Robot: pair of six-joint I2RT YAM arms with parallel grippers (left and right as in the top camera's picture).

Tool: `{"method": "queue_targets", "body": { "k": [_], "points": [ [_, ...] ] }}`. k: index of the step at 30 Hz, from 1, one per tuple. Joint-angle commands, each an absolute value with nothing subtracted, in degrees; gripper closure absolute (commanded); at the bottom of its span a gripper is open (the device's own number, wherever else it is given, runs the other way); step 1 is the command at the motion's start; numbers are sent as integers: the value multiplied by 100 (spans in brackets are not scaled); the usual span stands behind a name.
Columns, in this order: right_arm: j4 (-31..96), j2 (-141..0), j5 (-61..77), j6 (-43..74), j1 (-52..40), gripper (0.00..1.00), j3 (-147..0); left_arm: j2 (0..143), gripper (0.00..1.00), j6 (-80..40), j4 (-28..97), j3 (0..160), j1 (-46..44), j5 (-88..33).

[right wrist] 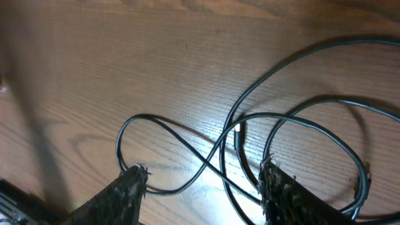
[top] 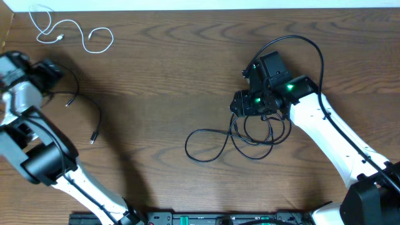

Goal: Untangle cables
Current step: 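Move the left gripper up toward the white cable at upper left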

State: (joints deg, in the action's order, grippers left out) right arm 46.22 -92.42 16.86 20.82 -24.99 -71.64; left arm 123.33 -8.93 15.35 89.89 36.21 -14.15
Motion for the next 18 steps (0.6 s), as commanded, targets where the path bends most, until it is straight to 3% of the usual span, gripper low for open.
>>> {"method": "queue_targets", "body": {
  "k": [1,5,14,18],
  "points": [
    [4633,-9292,1664,1940,-2530,45,-7181,12248,10,-838,2012,9008,3378,-1168],
    [4637,-9292,1664,1865,-2530,46,-7181,12250,10,-829,2506,8958,3186,-613],
    [4624,-9292,1664,1750,-2530,47,-7181,12250,12,-108,2464,8709,3055,-598],
    [4606,-9292,1664,1750,-2530,47,-7183,12250,30,185,2189,8635,3015,-593]
  ]
}}
